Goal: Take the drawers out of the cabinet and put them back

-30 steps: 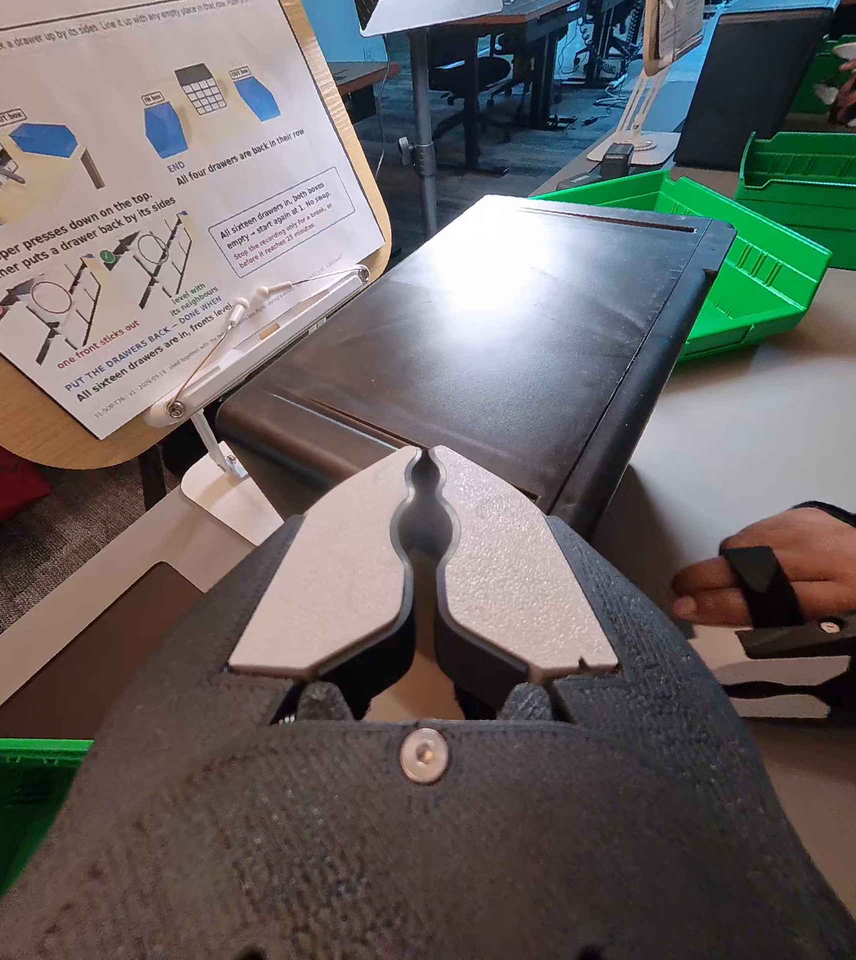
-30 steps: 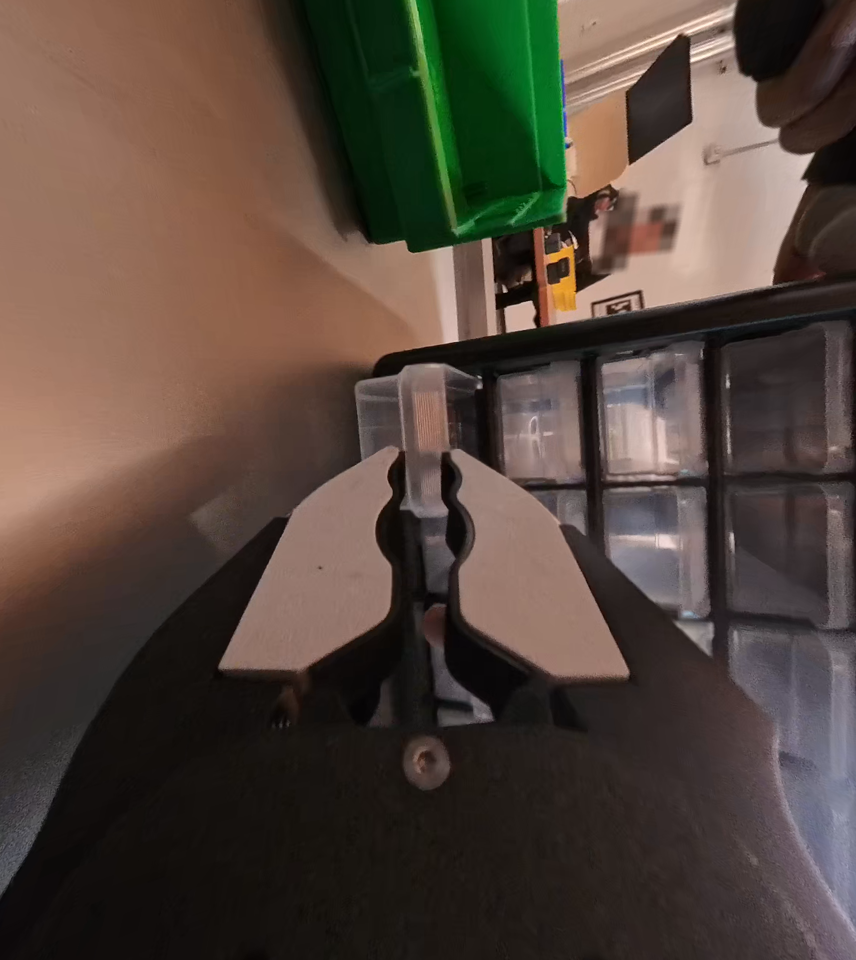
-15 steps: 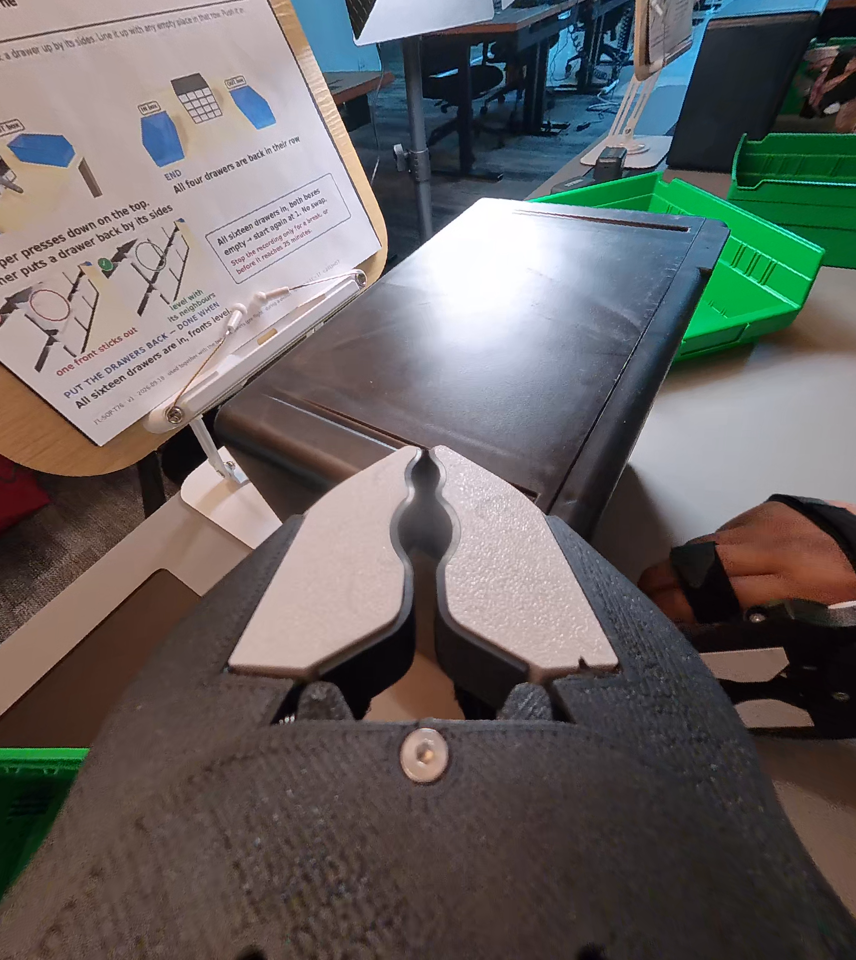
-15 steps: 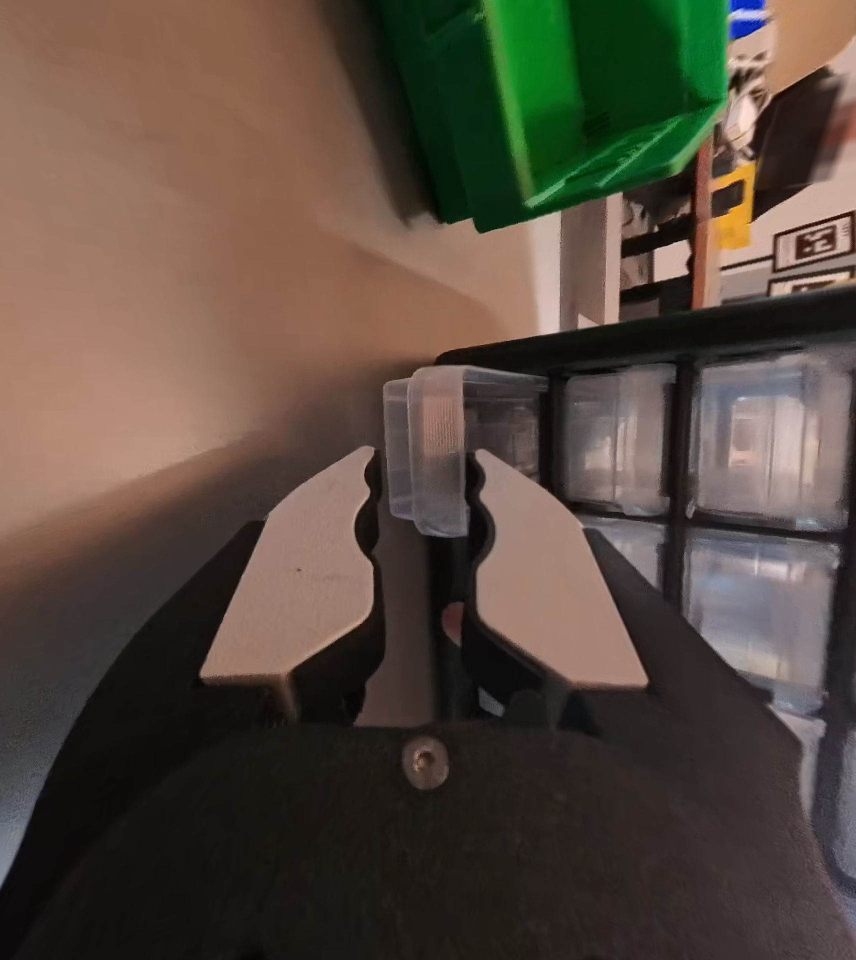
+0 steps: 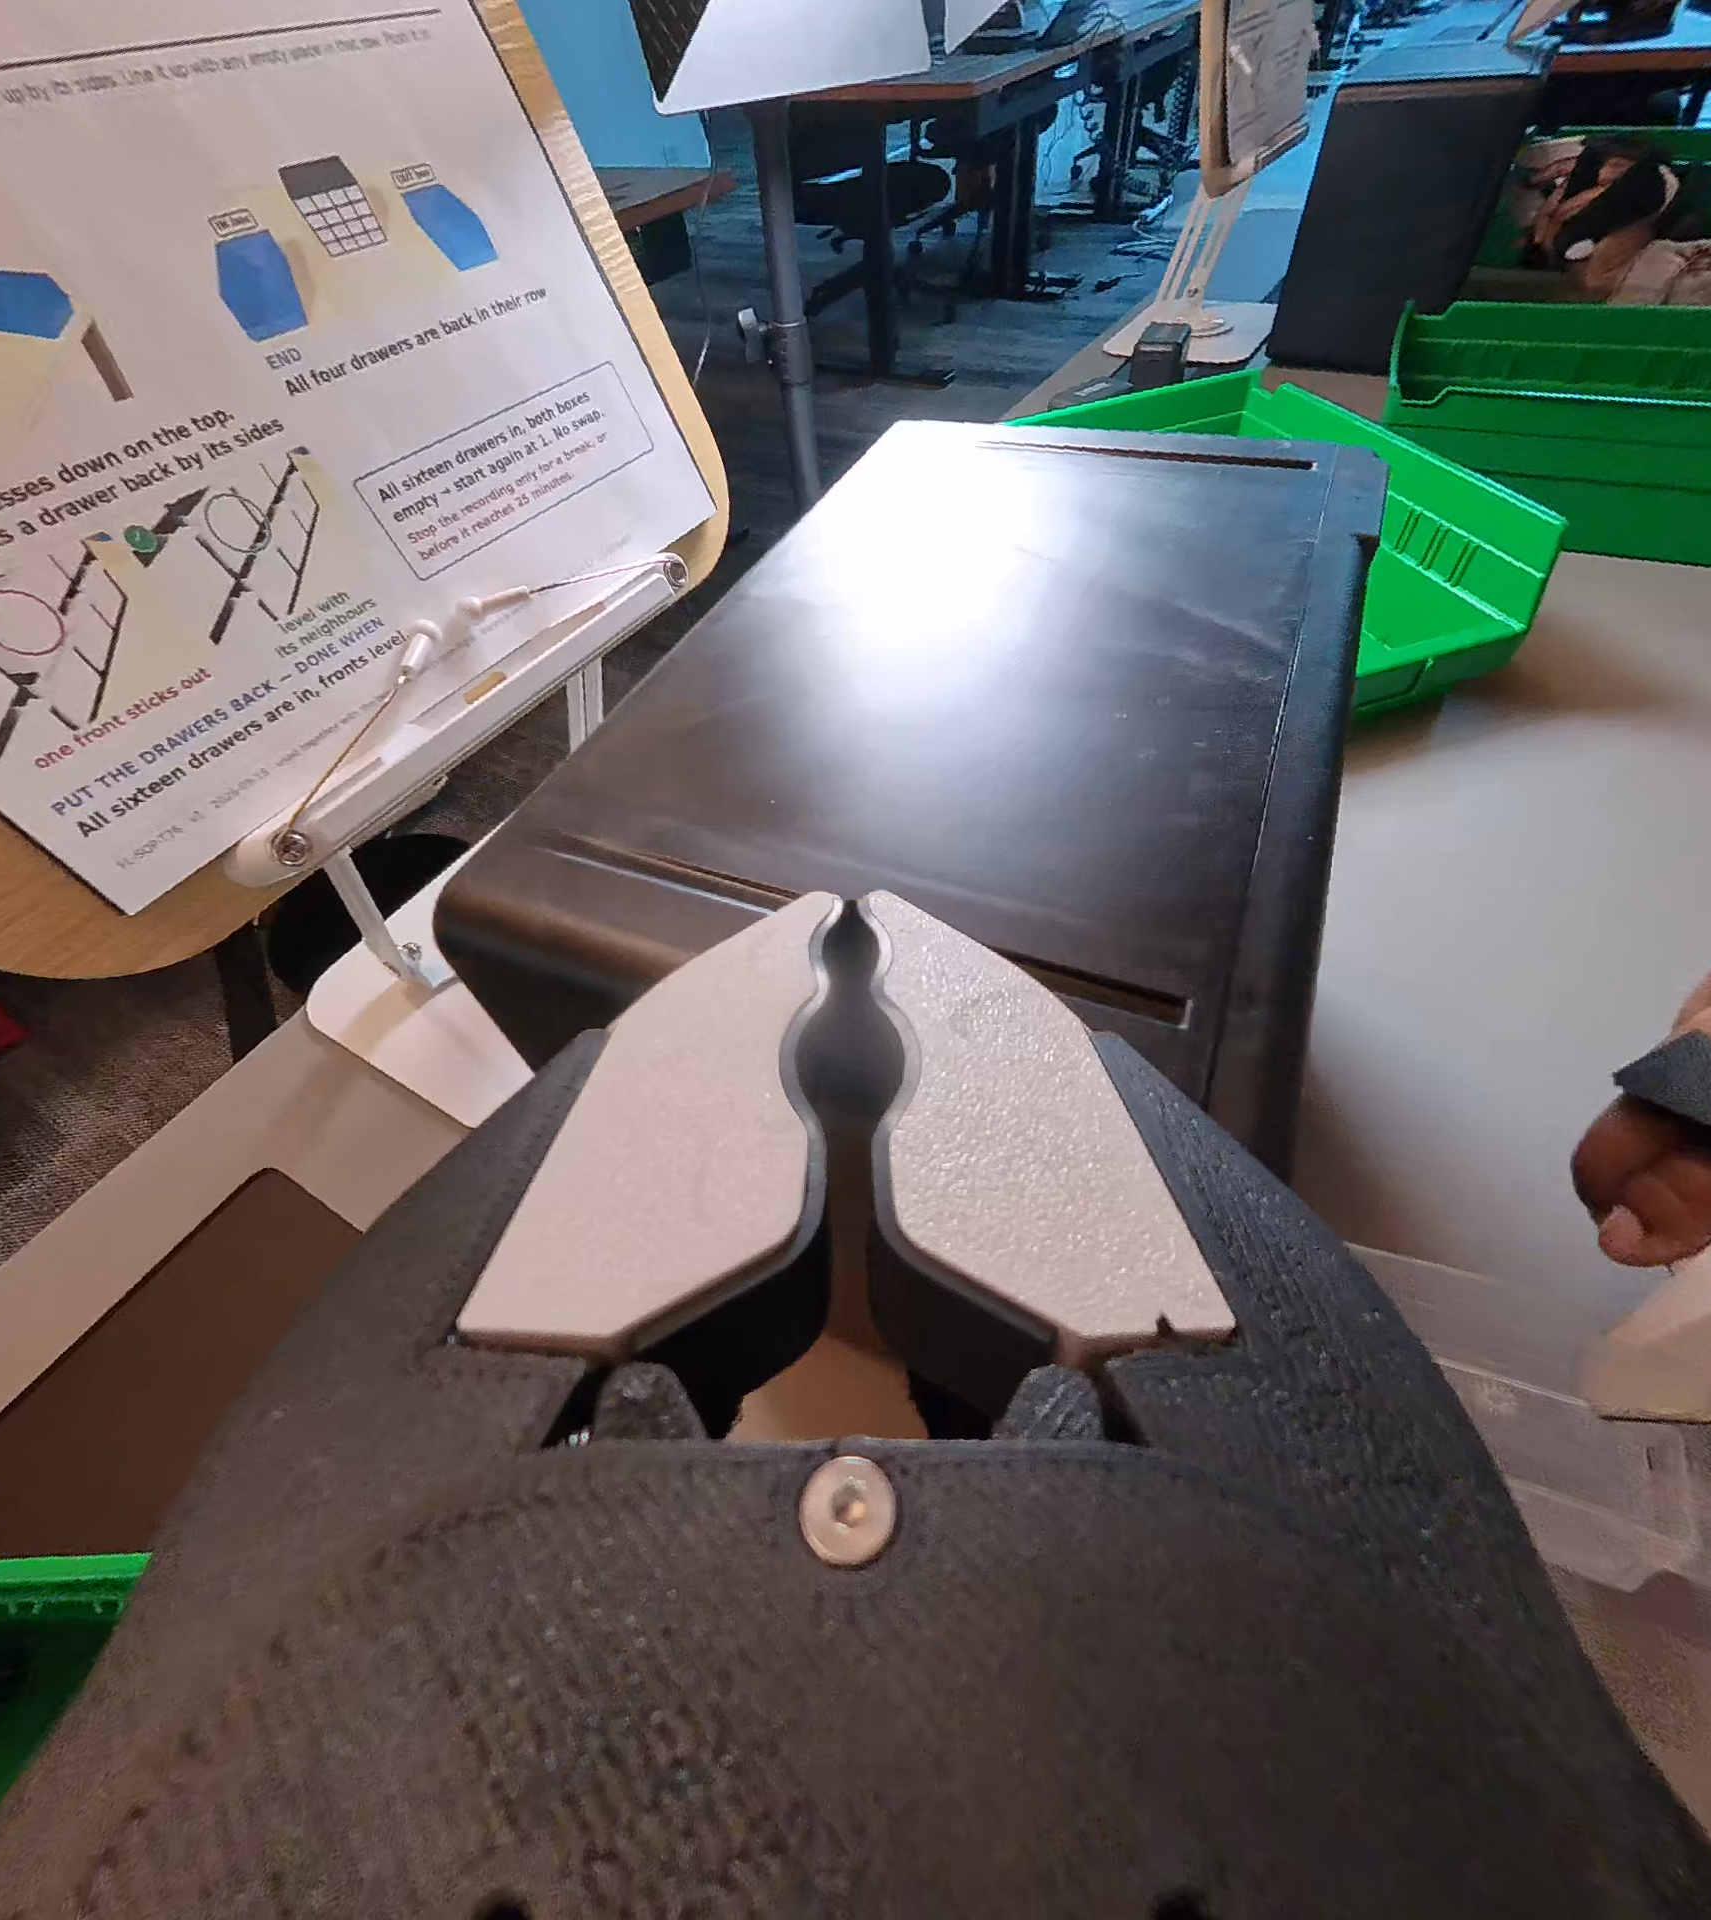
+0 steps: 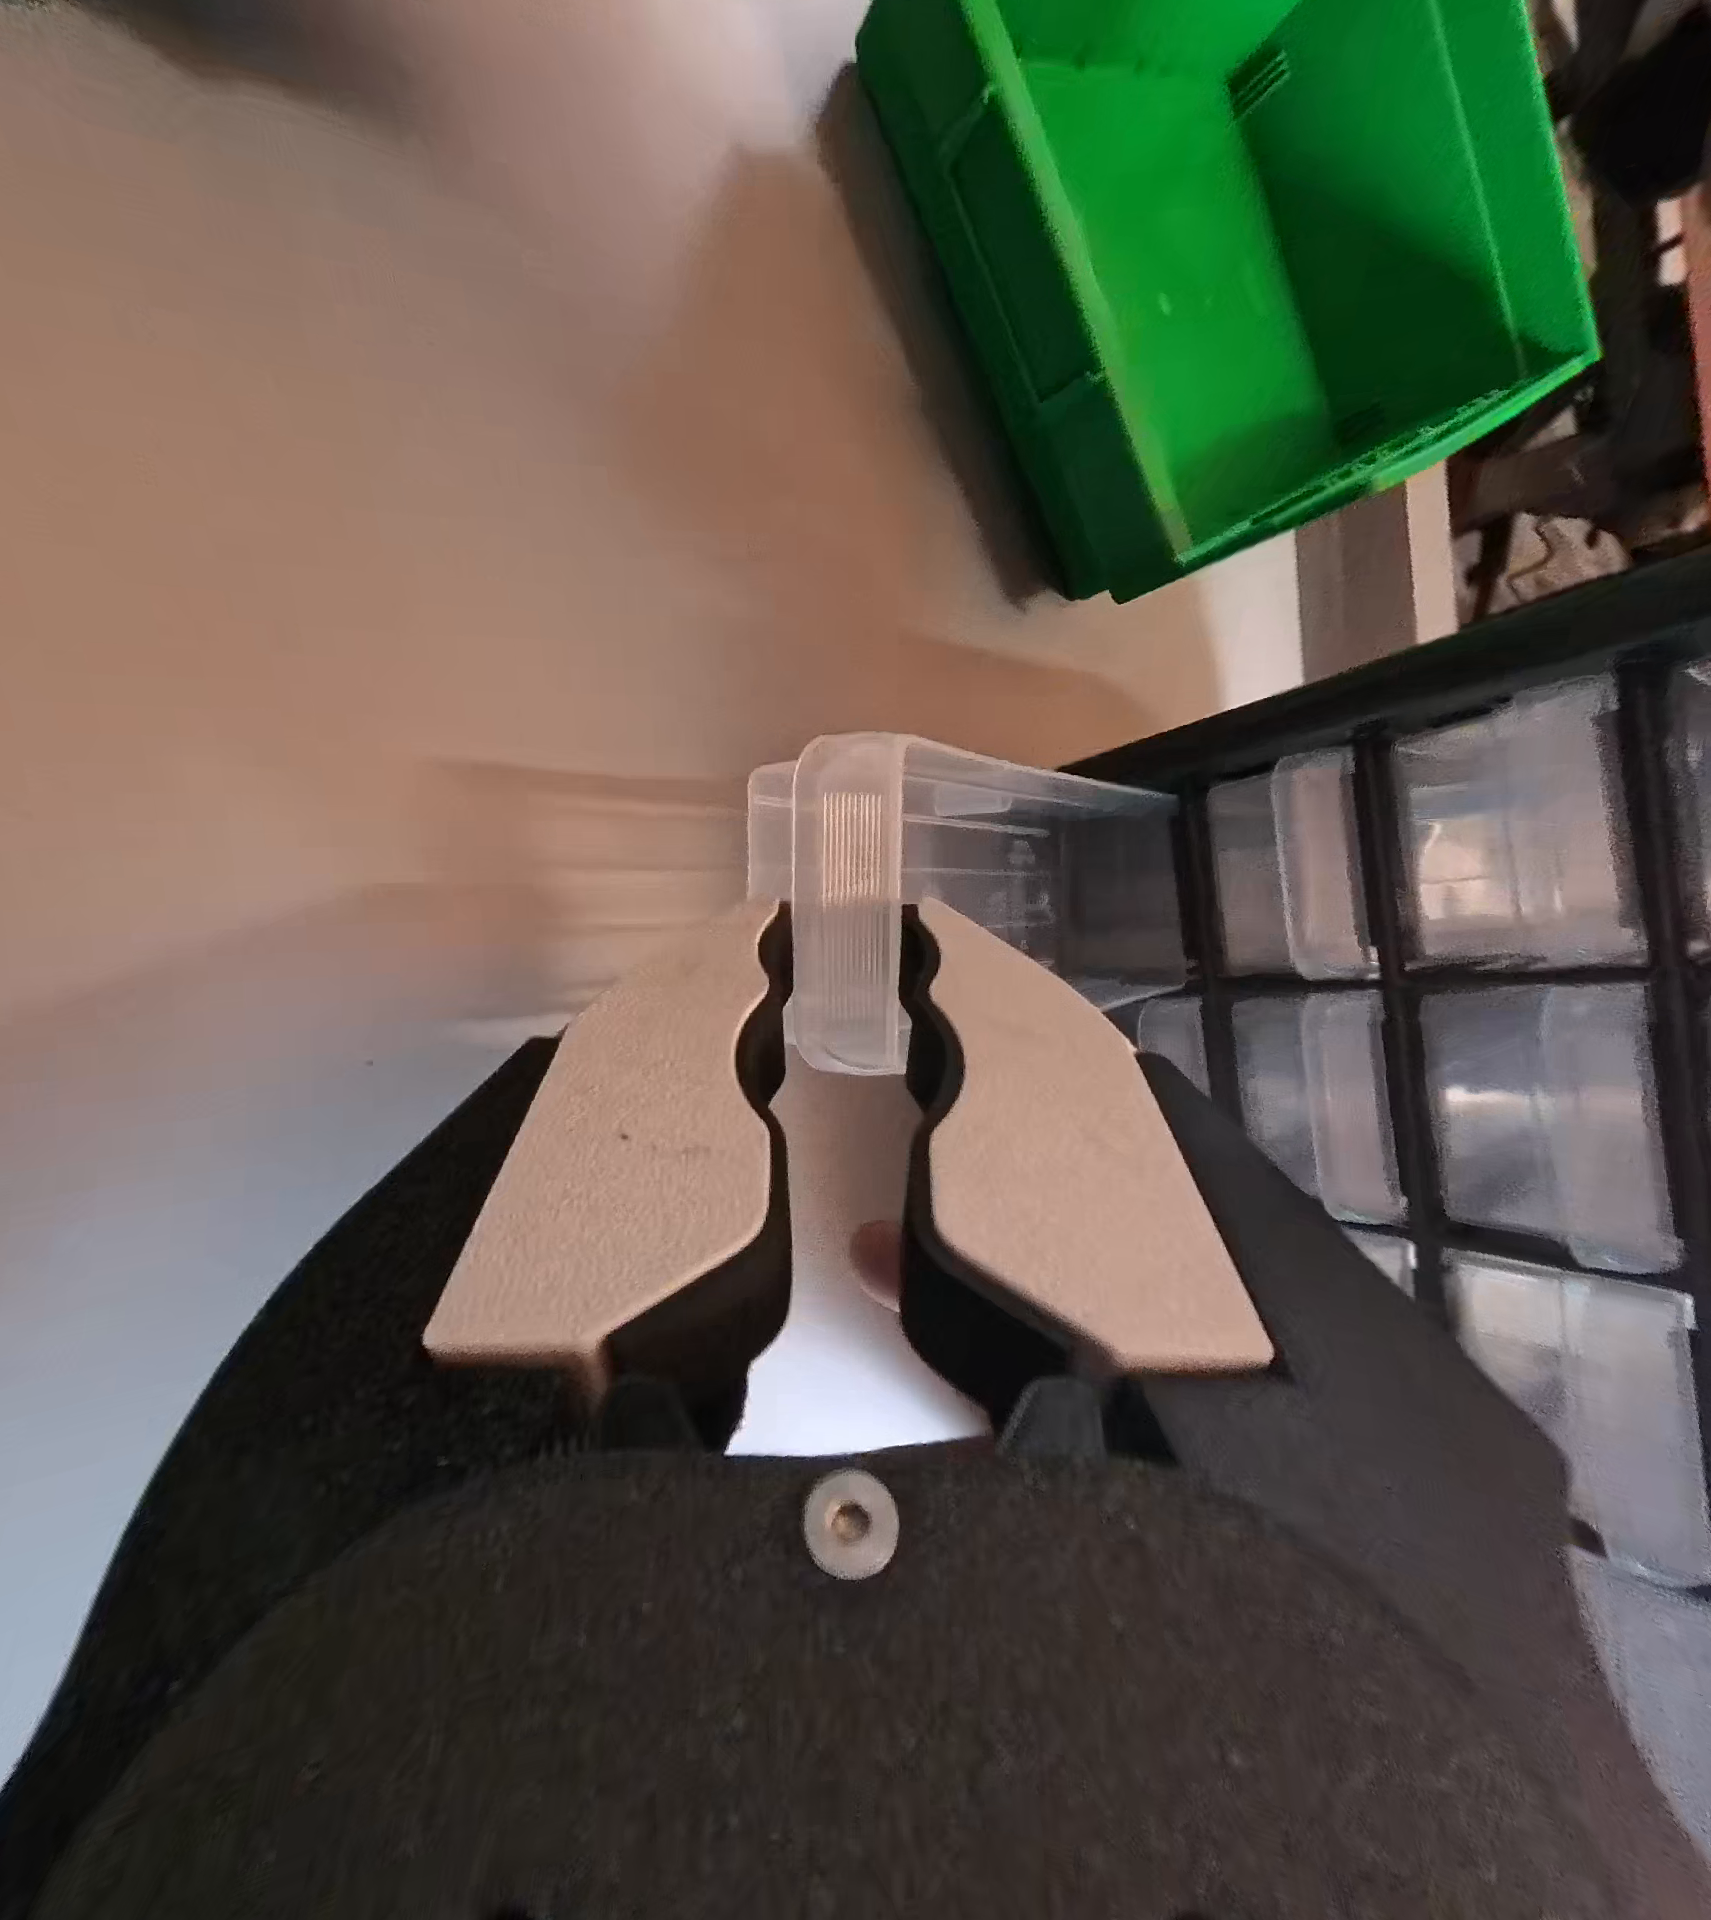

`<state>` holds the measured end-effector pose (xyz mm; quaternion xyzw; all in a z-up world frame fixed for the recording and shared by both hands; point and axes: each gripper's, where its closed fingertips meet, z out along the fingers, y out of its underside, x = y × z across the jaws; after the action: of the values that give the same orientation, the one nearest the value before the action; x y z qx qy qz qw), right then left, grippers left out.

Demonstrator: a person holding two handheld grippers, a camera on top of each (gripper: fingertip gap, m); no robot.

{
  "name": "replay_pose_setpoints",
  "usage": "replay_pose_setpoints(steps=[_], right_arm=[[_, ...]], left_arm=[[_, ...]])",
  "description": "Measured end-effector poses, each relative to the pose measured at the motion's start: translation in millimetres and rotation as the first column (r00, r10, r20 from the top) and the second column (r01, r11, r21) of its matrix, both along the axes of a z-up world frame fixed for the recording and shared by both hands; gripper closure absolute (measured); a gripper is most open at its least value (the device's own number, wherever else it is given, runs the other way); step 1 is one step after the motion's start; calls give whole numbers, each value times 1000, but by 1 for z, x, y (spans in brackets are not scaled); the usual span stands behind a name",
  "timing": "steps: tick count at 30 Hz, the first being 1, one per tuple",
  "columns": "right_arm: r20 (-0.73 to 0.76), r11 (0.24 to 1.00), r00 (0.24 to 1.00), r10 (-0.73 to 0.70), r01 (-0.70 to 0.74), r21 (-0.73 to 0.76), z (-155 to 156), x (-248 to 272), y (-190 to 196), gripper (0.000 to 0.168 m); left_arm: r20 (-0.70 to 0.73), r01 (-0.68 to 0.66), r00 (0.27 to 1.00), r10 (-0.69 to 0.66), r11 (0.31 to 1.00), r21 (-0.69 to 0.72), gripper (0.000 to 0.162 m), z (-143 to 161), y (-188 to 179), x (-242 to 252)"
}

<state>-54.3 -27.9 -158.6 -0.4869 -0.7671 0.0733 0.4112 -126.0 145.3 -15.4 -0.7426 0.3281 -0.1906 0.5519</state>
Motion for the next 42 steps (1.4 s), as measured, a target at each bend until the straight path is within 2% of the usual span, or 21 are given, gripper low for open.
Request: replay_pose_setpoints(steps=[5,11,15,19,23,27,30,33,35,38,42], right_arm=[[-14,994,999,45,-46,-103,16,8,1,149],[87,958,987,138,-110,-265,40,7,11,149],[66,874,971,228,-175,-453,61,5,-1,149],[23,865,968,250,-213,-454,77,14,-14,149],[-35,863,989,144,-142,-485,99,55,-14,149],[-64,849,995,-71,27,-528,130,115,2,149],[-62,848,970,-235,173,-502,155,162,23,149],[-27,811,886,-463,412,-415,171,210,67,149],[-8,741,786,-618,579,-341,173,240,107,150],[-4,551,573,-819,786,-282,164,276,177,150],[60,282,296,-953,944,-172,123,326,269,150]], left_arm=[[13,18,1000,-18,1000,-12,162,0,-3,2],[10,13,1000,-13,1000,-7,162,0,-3,2],[15,21,1000,-20,1000,-8,162,0,-3,2],[18,23,1000,-23,1000,-7,162,0,-3,2],[15,23,1000,-22,1000,-6,162,0,-3,2],[24,29,999,-29,1000,-7,162,0,-3,2],[31,31,999,-31,999,-9,162,0,-3,2],[28,24,999,-24,1000,-6,161,0,-3,2],[24,20,999,-20,1000,-3,162,0,-3,2],[24,16,1000,-16,1000,-2,162,0,-3,2],[13,5,1000,-5,1000,6,162,0,-3,2]])
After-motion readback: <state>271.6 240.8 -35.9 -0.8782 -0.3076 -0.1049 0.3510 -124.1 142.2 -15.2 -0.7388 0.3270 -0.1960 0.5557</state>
